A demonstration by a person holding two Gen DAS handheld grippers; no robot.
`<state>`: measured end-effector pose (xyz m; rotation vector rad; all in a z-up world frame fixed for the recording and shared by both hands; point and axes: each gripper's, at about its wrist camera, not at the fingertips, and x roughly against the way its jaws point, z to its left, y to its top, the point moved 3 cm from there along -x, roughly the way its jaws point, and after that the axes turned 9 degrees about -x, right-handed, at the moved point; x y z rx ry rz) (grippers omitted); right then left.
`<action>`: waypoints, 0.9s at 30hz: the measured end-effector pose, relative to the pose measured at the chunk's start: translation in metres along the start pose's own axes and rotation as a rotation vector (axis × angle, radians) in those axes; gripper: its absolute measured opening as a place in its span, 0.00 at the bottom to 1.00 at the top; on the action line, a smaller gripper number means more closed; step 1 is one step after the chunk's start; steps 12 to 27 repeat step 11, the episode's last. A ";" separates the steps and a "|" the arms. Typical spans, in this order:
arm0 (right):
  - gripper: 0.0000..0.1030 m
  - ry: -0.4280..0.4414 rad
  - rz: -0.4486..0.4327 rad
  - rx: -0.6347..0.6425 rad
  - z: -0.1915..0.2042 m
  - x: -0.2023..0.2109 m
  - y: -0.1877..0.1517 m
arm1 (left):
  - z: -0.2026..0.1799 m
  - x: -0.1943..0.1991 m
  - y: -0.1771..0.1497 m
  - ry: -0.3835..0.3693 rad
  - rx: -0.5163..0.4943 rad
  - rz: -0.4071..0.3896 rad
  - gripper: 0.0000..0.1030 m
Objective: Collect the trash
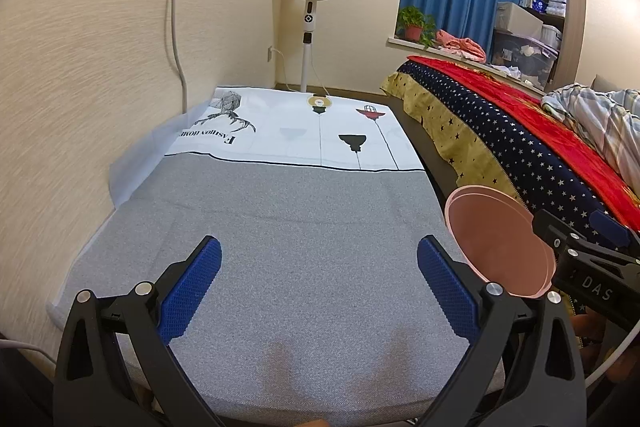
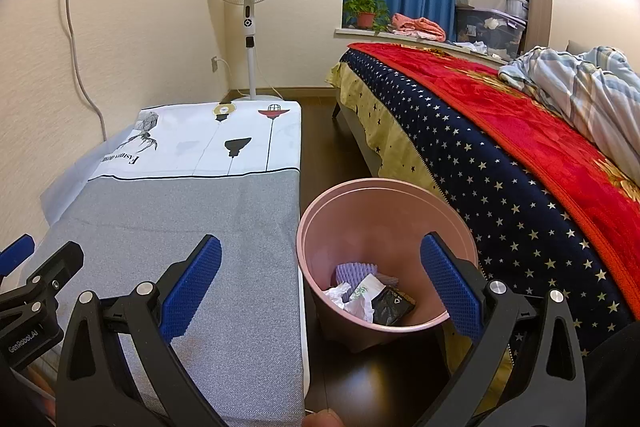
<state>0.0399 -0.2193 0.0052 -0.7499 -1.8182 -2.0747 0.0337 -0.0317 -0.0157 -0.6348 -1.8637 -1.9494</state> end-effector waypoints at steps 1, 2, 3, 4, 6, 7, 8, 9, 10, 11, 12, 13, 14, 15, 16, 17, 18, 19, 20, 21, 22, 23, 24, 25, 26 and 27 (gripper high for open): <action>0.95 0.000 0.000 0.000 0.000 0.000 0.000 | 0.000 0.000 0.000 -0.001 -0.001 -0.001 0.92; 0.95 0.000 0.000 0.000 0.000 0.000 0.000 | 0.000 0.000 0.001 -0.001 -0.002 -0.001 0.92; 0.95 0.001 0.001 0.000 0.000 0.000 0.000 | 0.000 0.000 0.001 -0.001 -0.001 -0.002 0.92; 0.95 0.001 0.001 -0.001 0.000 0.000 0.000 | 0.001 0.000 0.001 0.000 0.002 -0.002 0.92; 0.95 0.000 0.002 0.000 0.000 0.000 -0.001 | 0.001 0.000 0.001 0.006 0.004 -0.003 0.92; 0.95 0.001 0.002 0.000 0.000 0.000 -0.001 | 0.001 0.000 0.001 0.008 0.004 -0.004 0.92; 0.95 0.000 0.002 0.000 0.000 0.000 -0.001 | 0.001 0.000 0.002 0.009 0.004 -0.004 0.92; 0.95 0.000 0.002 0.000 0.000 0.000 -0.001 | 0.001 0.000 0.002 0.010 0.004 -0.003 0.92; 0.95 0.001 0.003 -0.001 0.000 0.000 -0.001 | 0.001 0.000 0.002 0.011 0.004 -0.002 0.92; 0.95 0.001 0.003 -0.001 0.000 0.000 -0.001 | 0.001 0.000 0.002 0.011 0.005 -0.003 0.92; 0.95 0.001 0.003 -0.001 0.000 0.000 -0.001 | 0.001 0.000 0.002 0.011 0.005 -0.003 0.92; 0.95 0.001 0.003 -0.001 0.000 0.000 -0.001 | 0.001 0.000 0.002 0.011 0.005 -0.003 0.92; 0.95 0.001 0.003 -0.001 0.000 0.000 -0.001 | 0.001 0.000 0.002 0.011 0.005 -0.003 0.92; 0.95 0.001 0.003 -0.001 0.000 0.000 -0.001 | 0.001 0.000 0.002 0.011 0.005 -0.003 0.92; 0.95 0.001 0.003 -0.001 0.000 0.000 -0.001 | 0.001 0.000 0.002 0.011 0.005 -0.003 0.92; 0.95 0.001 0.003 -0.001 0.000 0.000 -0.001 | 0.001 0.000 0.002 0.011 0.005 -0.003 0.92; 0.95 0.001 0.003 -0.001 0.000 0.000 -0.001 | 0.001 0.000 0.002 0.011 0.005 -0.003 0.92; 0.95 0.001 0.003 -0.001 0.000 0.000 -0.001 | 0.001 0.000 0.002 0.011 0.005 -0.003 0.92; 0.95 0.001 0.003 -0.001 0.000 0.000 -0.001 | 0.001 0.000 0.002 0.011 0.005 -0.003 0.92; 0.95 0.001 0.003 -0.001 0.000 0.000 -0.001 | 0.001 0.000 0.002 0.011 0.005 -0.003 0.92; 0.95 0.001 0.003 -0.001 0.000 0.000 -0.001 | 0.001 0.000 0.002 0.011 0.005 -0.003 0.92; 0.95 0.001 0.003 -0.001 0.000 0.000 -0.001 | 0.001 0.000 0.002 0.011 0.005 -0.003 0.92; 0.95 0.001 0.003 -0.001 0.000 0.000 -0.001 | 0.001 0.000 0.002 0.011 0.005 -0.003 0.92; 0.95 0.001 0.003 -0.001 0.000 0.000 -0.001 | 0.001 0.000 0.002 0.011 0.005 -0.003 0.92; 0.95 0.001 0.003 -0.001 0.000 0.000 -0.001 | 0.001 0.000 0.002 0.011 0.005 -0.003 0.92; 0.95 0.001 0.003 -0.001 0.000 0.000 -0.001 | 0.001 0.000 0.002 0.011 0.005 -0.003 0.92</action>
